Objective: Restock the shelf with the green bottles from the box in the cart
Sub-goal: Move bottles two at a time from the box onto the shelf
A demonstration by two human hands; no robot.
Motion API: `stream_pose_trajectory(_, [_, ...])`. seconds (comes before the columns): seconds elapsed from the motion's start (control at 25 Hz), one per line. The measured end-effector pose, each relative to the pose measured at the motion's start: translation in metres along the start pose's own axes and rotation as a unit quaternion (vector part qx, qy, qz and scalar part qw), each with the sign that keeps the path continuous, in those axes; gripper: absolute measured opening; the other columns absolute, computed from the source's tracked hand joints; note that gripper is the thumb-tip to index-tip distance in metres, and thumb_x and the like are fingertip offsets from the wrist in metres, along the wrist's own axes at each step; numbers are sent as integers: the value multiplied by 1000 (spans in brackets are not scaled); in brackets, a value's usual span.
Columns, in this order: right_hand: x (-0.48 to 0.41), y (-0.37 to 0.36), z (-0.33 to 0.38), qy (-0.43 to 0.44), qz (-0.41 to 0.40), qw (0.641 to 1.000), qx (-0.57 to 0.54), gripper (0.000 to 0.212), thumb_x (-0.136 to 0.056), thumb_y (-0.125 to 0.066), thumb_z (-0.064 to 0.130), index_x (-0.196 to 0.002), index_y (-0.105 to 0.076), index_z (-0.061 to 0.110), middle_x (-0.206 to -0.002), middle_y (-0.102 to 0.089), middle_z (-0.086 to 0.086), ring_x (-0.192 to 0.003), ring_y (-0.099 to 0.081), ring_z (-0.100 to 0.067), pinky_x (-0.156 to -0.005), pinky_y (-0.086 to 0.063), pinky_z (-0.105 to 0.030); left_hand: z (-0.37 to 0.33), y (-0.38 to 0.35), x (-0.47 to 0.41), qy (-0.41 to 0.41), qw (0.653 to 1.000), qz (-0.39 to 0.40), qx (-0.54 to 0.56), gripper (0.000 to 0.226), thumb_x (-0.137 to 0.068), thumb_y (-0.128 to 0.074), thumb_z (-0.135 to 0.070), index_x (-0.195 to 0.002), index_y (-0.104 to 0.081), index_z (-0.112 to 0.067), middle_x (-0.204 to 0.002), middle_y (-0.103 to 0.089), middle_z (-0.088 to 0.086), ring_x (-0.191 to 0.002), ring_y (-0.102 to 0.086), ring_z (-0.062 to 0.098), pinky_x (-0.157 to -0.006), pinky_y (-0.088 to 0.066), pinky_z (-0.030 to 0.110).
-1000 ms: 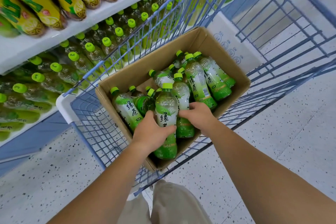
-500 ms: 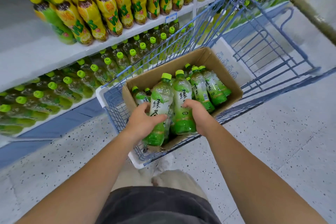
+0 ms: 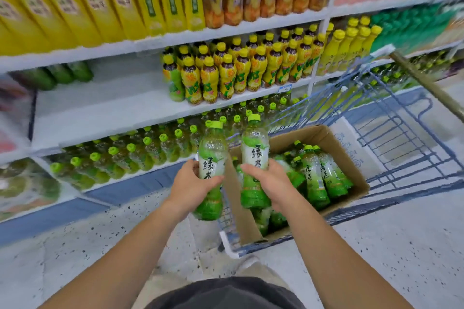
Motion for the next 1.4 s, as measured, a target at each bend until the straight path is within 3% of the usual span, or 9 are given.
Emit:
stream_pose_trajectory(0.08, [4, -34, 17, 14, 6, 1000, 8, 45, -75, -84, 33, -114, -67, 18, -102, -77, -3, -91, -74, -22, -83, -60, -49, 0, 40, -3, -3, 1000, -6, -3, 50, -69, -89, -39, -104, -55, -27, -99, -69, -9, -83, -69, 6, -63, -53, 25])
stream_pose_trajectory(0.32, [9, -156, 61, 49, 23, 996, 74, 64, -57, -79, 51, -115, -66, 26, -103, -75, 2, -97, -71, -24, -88, -57, -52, 9, 169, -17, -13, 999, -52, 6, 45, -63, -88, -35, -96, -57, -30, -95, -72, -4, -81, -71, 12, -70, -61, 37])
stream_pose_trajectory(0.48, [3, -242, 86, 76, 6, 995, 67, 40, -63, -80, 40, -99, -70, 26, -86, -77, 6, -82, -74, -17, -79, -61, -49, 13, 259, -36, -18, 998, -52, -1, 45, -59, -88, -38, -97, -69, -24, -89, -76, -6, -78, -73, 12, -76, -62, 42])
stream_pose_trajectory(0.72, [-25, -338, 117, 111, 5, 989, 101, 23, -68, -81, 34, -88, -70, 31, -84, -76, 8, -79, -73, -14, -77, -61, -45, 19, 358, -63, -35, 995, -94, -22, 39, -63, -90, -37, -93, -70, -23, -83, -76, -7, -73, -73, 8, -70, -62, 36])
stream_pose_trajectory(0.96, [-92, -402, 125, 144, 67, 980, 117, 29, -64, -82, 38, -89, -73, 29, -82, -77, 9, -74, -74, -11, -68, -61, -37, 40, 401, -123, -63, 983, -172, -16, 36, -64, -89, -29, -90, -64, -25, -81, -73, -10, -68, -68, 0, -50, -50, 14])
stream_pose_trajectory(1.2, [-198, -433, 118, 241, 43, 959, 143, 23, -71, -85, 28, -86, -68, 26, -75, -74, 16, -65, -70, -2, -53, -53, -20, 64, 398, -214, -148, 966, -213, 7, 35, -63, -86, -32, -91, -65, -29, -81, -74, -17, -70, -68, -5, -58, -54, 18])
stream_pose_trajectory(1.4, [-279, -437, 126, 315, 10, 943, 111, 31, -71, -86, 28, -94, -65, 27, -83, -76, 10, -75, -73, -7, -67, -59, -32, 71, 411, -279, -235, 937, -255, 41, 35, -66, -87, -31, -93, -66, -33, -85, -72, -26, -76, -68, -6, -56, -51, 11])
Point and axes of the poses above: each hand's wrist, its own x-axis away from the middle knuckle, its own y-axis out of the back of the hand, z = x × y, the point moved 10 cm from there along -x, towards the middle knuckle
